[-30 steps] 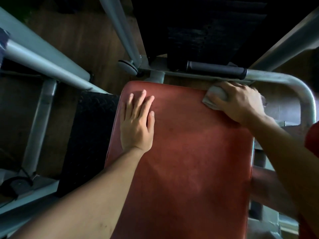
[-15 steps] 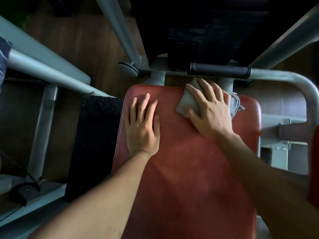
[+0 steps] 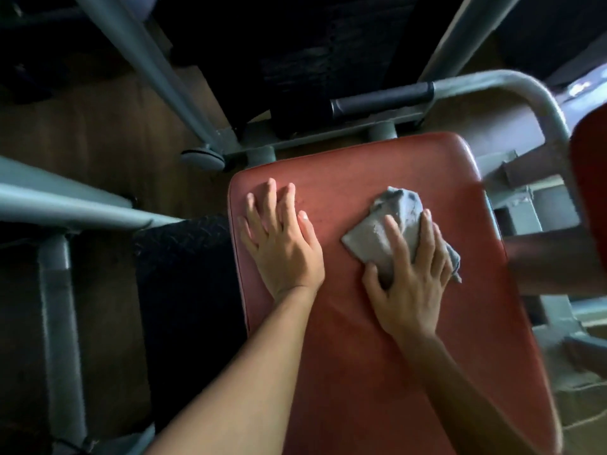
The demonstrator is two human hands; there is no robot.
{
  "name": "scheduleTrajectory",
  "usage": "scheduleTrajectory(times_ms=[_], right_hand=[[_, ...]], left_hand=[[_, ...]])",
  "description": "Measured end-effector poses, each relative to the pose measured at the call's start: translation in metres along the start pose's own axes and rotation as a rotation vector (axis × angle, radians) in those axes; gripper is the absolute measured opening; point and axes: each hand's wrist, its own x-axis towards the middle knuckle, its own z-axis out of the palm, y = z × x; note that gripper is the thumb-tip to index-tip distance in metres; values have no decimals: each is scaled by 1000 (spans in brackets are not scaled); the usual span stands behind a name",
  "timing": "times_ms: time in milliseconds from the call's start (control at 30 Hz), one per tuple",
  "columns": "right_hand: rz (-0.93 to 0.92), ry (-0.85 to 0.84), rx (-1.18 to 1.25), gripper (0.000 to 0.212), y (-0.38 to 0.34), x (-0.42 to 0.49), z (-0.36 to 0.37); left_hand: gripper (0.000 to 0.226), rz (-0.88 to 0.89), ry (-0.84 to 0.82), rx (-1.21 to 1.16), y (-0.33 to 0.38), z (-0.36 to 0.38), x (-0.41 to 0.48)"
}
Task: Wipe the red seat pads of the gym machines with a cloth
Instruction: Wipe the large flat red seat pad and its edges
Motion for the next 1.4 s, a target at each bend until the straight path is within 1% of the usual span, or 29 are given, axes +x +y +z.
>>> scheduleTrajectory(times_ms=[67,333,433,500,600,700,800,867,967,1033,1133,1200,1267,1333,1400], right_hand=[[17,21,34,74,-1,1,0],[-14,78,27,67,2,1,3],[-9,95,63,65,1,-3,2],[4,84,81,64,1,-3,2],[37,84,102,61,-1,-8,0],[115,112,157,52,-16,-13,-5],[162,40,262,41,-38,-19,-10],[169,-8,406,41,-47,-21,-17],[227,-104,686,43,-51,-17,-27],[303,-209,900,43,-50,-10,-30],[371,-272,1004,38,-47,6,-34],[414,-251,990,34,-48,14,-35],[374,-179,821,31,-49,19,-30],[267,-131,661,32,-51,21,-22],[114,-99,524,33,-56,26,-12]], left_hand=[[41,3,-3,-26,0,-1,-1],[40,-4,-38,-172,-3,-1,-1],[30,31,6,-291,-4,-2,-2],[27,24,13,-411,-6,-6,-3],[29,44,-39,-570,-13,-15,-6],[32,92,-126,-733,-26,-30,-5],[31,136,-181,-806,-39,-46,-8],[32,205,-175,-795,-43,-52,-15],[42,260,-168,-714,-38,-56,-27],[48,280,-190,-576,-31,-55,-33],[59,356,-226,-259,-29,-52,-42],[60,431,-272,-76,-38,-52,-43],[54,469,-289,-28,-50,-56,-37],[51,447,-281,-32,-59,-66,-29],[49,421,-244,-21,-67,-74,-23]])
